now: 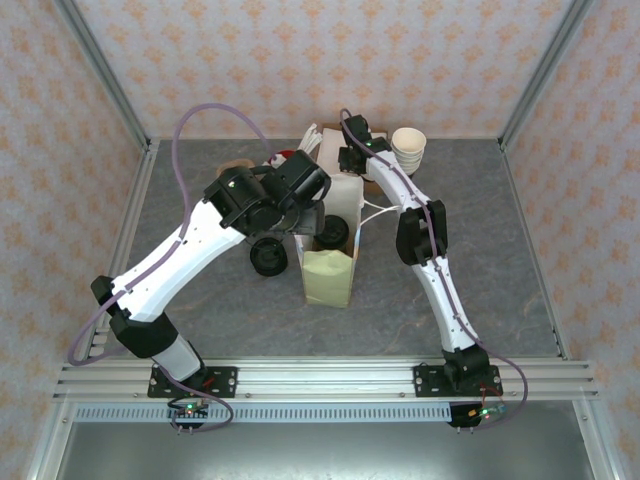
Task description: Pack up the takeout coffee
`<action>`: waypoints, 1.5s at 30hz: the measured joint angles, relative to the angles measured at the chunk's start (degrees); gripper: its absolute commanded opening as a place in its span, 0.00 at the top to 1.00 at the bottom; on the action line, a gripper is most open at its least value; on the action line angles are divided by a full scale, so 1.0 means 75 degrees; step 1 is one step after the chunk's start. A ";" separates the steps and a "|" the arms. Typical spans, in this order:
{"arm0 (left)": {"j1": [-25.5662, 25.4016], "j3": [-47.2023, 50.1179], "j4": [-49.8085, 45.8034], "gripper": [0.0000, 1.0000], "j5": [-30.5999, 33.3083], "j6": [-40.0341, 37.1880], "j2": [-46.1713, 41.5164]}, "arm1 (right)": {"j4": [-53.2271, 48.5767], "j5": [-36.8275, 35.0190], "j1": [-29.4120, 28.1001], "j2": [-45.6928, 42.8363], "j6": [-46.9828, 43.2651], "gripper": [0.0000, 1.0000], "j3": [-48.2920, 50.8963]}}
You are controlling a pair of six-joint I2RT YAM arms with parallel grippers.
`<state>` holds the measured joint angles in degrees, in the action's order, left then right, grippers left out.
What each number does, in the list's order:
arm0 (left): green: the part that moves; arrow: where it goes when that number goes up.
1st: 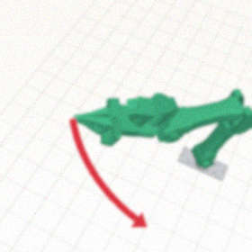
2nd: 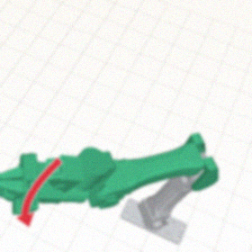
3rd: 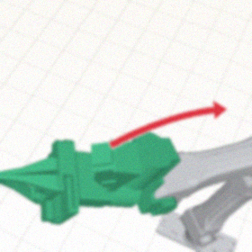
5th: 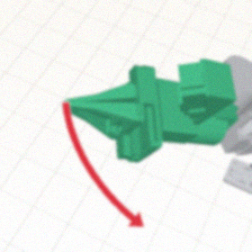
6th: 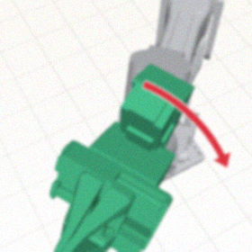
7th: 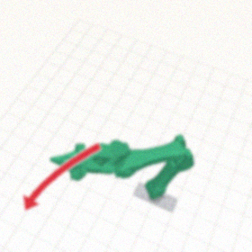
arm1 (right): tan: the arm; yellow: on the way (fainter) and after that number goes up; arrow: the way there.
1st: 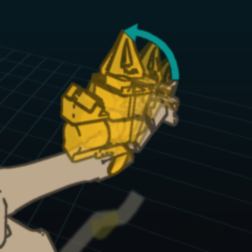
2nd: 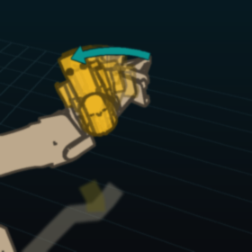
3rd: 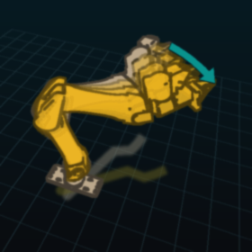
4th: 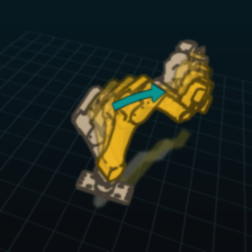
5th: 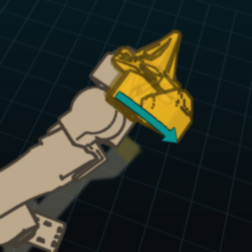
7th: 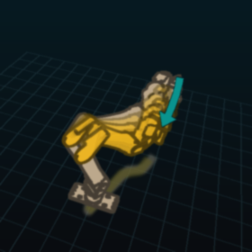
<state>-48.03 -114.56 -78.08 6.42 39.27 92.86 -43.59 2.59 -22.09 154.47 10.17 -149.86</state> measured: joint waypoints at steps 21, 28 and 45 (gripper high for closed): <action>-0.0050 -0.0006 0.0233 0.42 0.0082 0.0076 -0.0085 | 0.0047 0.0641 0.0000 -0.2331 0.0393 1.00 -0.0530; -0.0047 -0.0003 0.0478 0.40 0.0440 0.0259 -0.0300 | -0.0466 0.0819 0.0000 -0.3678 0.1040 1.00 -0.0551; 0.0076 0.1180 0.1405 0.39 0.0868 0.0933 -0.1244 | -0.1577 0.2780 -0.0256 -0.8763 0.4692 1.00 0.3121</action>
<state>-47.46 -105.71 -67.55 12.93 46.26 83.53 -55.42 23.44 -24.01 88.75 45.36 -126.45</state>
